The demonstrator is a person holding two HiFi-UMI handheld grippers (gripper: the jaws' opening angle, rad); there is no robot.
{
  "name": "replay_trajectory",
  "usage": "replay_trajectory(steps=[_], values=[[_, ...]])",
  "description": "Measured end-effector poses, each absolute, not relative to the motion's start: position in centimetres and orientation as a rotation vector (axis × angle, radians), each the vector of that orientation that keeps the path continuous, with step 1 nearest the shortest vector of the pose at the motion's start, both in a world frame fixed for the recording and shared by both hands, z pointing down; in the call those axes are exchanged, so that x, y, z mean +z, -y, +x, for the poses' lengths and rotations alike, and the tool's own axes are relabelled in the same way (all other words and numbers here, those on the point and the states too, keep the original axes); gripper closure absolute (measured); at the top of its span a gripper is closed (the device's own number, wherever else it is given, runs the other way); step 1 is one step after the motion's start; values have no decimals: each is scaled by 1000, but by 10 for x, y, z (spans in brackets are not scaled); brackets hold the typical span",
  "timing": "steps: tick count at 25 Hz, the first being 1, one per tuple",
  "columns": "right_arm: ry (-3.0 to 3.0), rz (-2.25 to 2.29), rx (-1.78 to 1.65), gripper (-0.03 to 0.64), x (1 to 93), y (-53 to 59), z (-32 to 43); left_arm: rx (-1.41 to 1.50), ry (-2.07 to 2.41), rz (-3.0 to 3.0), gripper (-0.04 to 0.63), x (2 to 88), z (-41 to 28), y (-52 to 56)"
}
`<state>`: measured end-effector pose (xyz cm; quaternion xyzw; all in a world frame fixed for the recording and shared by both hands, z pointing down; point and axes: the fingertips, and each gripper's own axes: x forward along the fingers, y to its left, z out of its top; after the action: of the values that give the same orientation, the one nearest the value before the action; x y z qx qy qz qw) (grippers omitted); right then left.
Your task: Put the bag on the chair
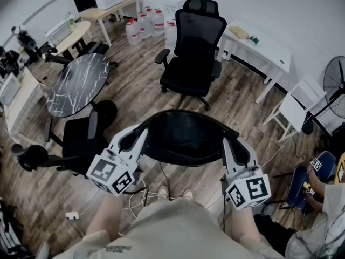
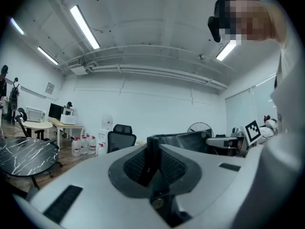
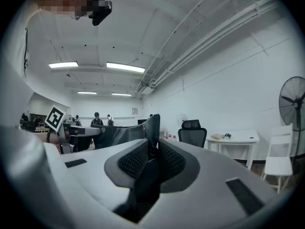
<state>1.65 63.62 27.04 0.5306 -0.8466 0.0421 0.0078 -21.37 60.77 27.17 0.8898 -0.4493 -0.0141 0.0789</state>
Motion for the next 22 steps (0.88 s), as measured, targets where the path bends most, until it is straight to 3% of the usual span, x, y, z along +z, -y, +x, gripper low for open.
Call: replay_trajectory(steps=[22], values=[[2675, 1647, 230, 535, 281, -638, 91, -9, 1358, 2651, 543, 274, -141, -615]])
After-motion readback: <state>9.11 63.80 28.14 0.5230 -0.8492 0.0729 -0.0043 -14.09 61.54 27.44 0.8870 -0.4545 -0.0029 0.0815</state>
